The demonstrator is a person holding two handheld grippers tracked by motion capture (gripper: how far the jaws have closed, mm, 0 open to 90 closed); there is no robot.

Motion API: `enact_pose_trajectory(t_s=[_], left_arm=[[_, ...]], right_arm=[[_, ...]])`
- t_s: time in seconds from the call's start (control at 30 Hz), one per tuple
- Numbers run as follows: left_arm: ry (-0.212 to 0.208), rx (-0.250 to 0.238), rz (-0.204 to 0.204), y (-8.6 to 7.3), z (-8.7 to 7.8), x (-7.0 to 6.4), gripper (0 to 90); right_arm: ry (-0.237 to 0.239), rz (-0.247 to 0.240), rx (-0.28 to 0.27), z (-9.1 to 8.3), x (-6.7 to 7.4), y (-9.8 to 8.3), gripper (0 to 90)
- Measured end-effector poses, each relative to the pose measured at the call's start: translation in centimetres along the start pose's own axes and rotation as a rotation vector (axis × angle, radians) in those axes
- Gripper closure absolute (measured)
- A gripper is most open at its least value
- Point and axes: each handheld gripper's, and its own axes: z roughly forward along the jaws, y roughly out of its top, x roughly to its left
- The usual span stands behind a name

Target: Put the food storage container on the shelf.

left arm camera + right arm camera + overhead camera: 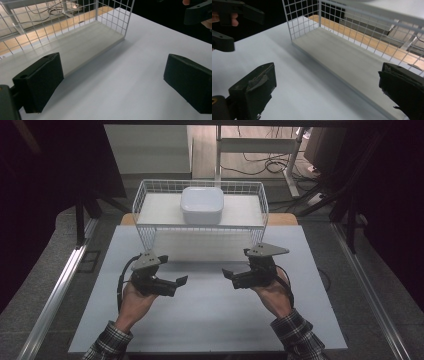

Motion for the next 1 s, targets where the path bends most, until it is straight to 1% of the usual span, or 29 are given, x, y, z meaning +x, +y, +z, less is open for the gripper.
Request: enact_pose_trajectory(t_s=[0.03,0.07,0.1,0.13,0.2,0.23,0.27,0.33,0.37,0.4,0.43,0.5,0.53,0.57,0.6,0.67,0.7,0.73,0.77,0.8,0.83,0.87,0.9,0.93,0.97,1.0], left_arm=[[0.005,0.003,0.005,-0.6,-0.2,-0.2,2.1],[0.009,0.004,0.005,-1.0,-0.3,-0.3,2.1],[0.009,0.004,0.005,-1.0,-0.3,-0.3,2.0],[0.010,0.007,0.008,-1.3,-0.4,-0.4,2.0],[0.013,0.014,0.004,-2.4,-0.6,-0.6,1.7],[0.013,0.014,0.004,-2.4,-0.6,-0.6,1.6],[0.013,0.015,0.001,-2.7,-0.7,-0.7,1.6],[0.014,0.018,-0.004,-3.3,-0.8,-0.8,1.5],[0.018,0.026,-0.002,-3.7,-0.9,-0.9,1.5],[0.018,0.026,-0.002,-3.7,-0.9,-0.9,1.5],[0.025,0.030,-0.001,-4.1,-1.0,-0.9,1.5],[0.021,0.031,-0.006,-4.6,-1.2,-1.0,1.5],[0.023,0.031,-0.010,-4.9,-1.3,-1.0,1.5],[0.027,0.039,-0.013,-5.5,-1.4,-1.0,1.5],[0.027,0.039,-0.013,-5.5,-1.4,-1.0,1.4],[0.034,0.045,-0.018,-6.2,-1.5,-0.9,1.4],[0.038,0.051,-0.029,-6.8,-1.5,-0.8,1.3],[0.038,0.051,-0.029,-6.8,-1.5,-0.8,1.3],[0.039,0.053,-0.043,-7.3,-1.6,-0.7,1.3],[0.038,0.056,-0.056,-7.7,-1.6,-0.7,1.3],[0.042,0.065,-0.072,-8.4,-1.6,-0.6,1.3],[0.042,0.065,-0.072,-8.4,-1.6,-0.6,1.3],[0.051,0.077,-0.074,-8.9,-1.6,-0.6,1.4],[0.058,0.087,-0.077,-9.2,-1.6,-0.5,1.4],[0.061,0.098,-0.079,-9.6,-1.4,-0.5,1.3],[0.061,0.106,-0.080,-9.9,-1.3,-0.5,1.4]], right_arm=[[-0.008,-0.002,0.001,-0.2,0.1,-0.6,0.6],[-0.011,-0.001,0.001,-0.3,0.1,-0.9,0.5],[-0.011,-0.001,0.001,-0.3,0.1,-0.9,0.5],[-0.013,-0.003,0.004,-0.5,0.1,-1.3,0.4],[-0.026,-0.015,0.010,-0.7,0.3,-2.0,0.1],[-0.031,-0.021,0.014,-0.8,0.4,-2.4,0.0],[-0.031,-0.021,0.014,-0.8,0.4,-2.4,0.0],[-0.040,-0.026,0.023,-0.9,0.5,-3.1,0.0],[-0.045,-0.025,0.029,-1.1,0.5,-3.7,0.0],[-0.045,-0.025,0.029,-1.1,0.5,-3.7,0.0],[-0.047,-0.026,0.031,-1.1,0.5,-4.0,0.0],[-0.054,-0.029,0.033,-1.3,0.6,-4.6,0.0],[-0.055,-0.026,0.035,-1.4,0.6,-4.9,0.0],[-0.057,-0.015,0.038,-1.6,0.6,-5.5,0.0],[-0.057,-0.015,0.038,-1.6,0.6,-5.5,0.0],[-0.061,-0.007,0.046,-1.7,0.5,-6.1,0.0],[-0.064,-0.004,0.054,-1.8,0.5,-6.8,0.0],[-0.064,-0.004,0.054,-1.8,0.5,-6.8,0.0],[-0.066,0.005,0.061,-1.9,0.4,-7.4,0.0],[-0.066,0.005,0.061,-1.9,0.4,-7.4,0.0],[-0.065,0.016,0.066,-2.0,0.3,-8.2,0.0],[-0.065,0.021,0.069,-2.0,0.2,-8.4,0.0],[-0.065,0.025,0.070,-2.1,0.2,-8.9,0.0],[-0.065,0.025,0.070,-2.1,0.2,-8.9,0.0],[-0.064,0.031,0.078,-2.1,0.1,-9.3,0.0],[-0.068,0.037,0.095,-2.0,0.0,-10.1,0.0]])
